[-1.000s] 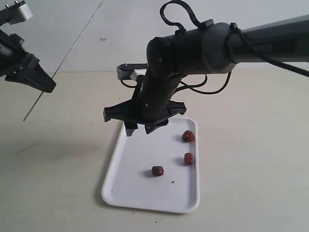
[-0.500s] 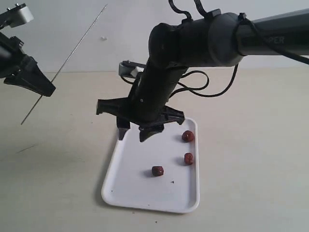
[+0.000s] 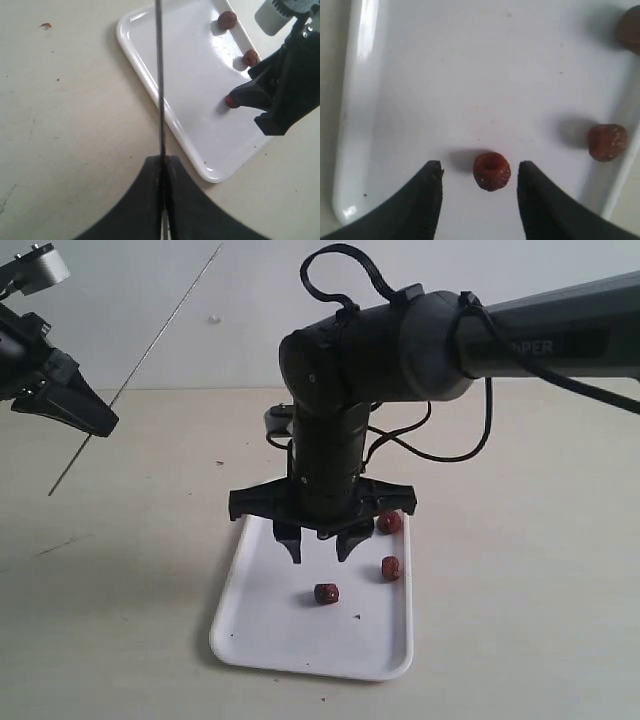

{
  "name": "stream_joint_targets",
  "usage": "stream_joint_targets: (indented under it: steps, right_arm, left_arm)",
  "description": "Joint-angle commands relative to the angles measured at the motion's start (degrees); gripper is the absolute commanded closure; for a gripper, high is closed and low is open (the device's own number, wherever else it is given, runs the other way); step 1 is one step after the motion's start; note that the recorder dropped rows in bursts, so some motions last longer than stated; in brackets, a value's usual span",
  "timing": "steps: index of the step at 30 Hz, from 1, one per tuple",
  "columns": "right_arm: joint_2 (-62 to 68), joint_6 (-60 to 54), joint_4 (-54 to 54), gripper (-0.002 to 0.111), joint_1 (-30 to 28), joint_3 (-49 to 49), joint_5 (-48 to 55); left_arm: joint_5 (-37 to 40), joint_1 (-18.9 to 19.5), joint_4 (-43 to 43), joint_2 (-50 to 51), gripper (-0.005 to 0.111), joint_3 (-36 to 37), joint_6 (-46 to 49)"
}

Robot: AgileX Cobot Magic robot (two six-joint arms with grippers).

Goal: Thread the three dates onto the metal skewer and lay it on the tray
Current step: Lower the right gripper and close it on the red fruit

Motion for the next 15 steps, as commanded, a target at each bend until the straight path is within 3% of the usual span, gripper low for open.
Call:
stream_joint_targets:
  steps: [1, 15]
  right_arm:
    - [0.63, 1.64, -1.07, 0.061, 0.05, 0.75, 0.21]
    - [0.84, 4.19, -0.96, 0.061, 0.36, 6.06, -7.33]
  left_arm:
    - [0.29, 0.00, -0.98, -0.26, 0.107, 0.19, 0.19]
    - [0.19, 0.00, -0.98, -0.26, 0.107, 0.19, 1.17]
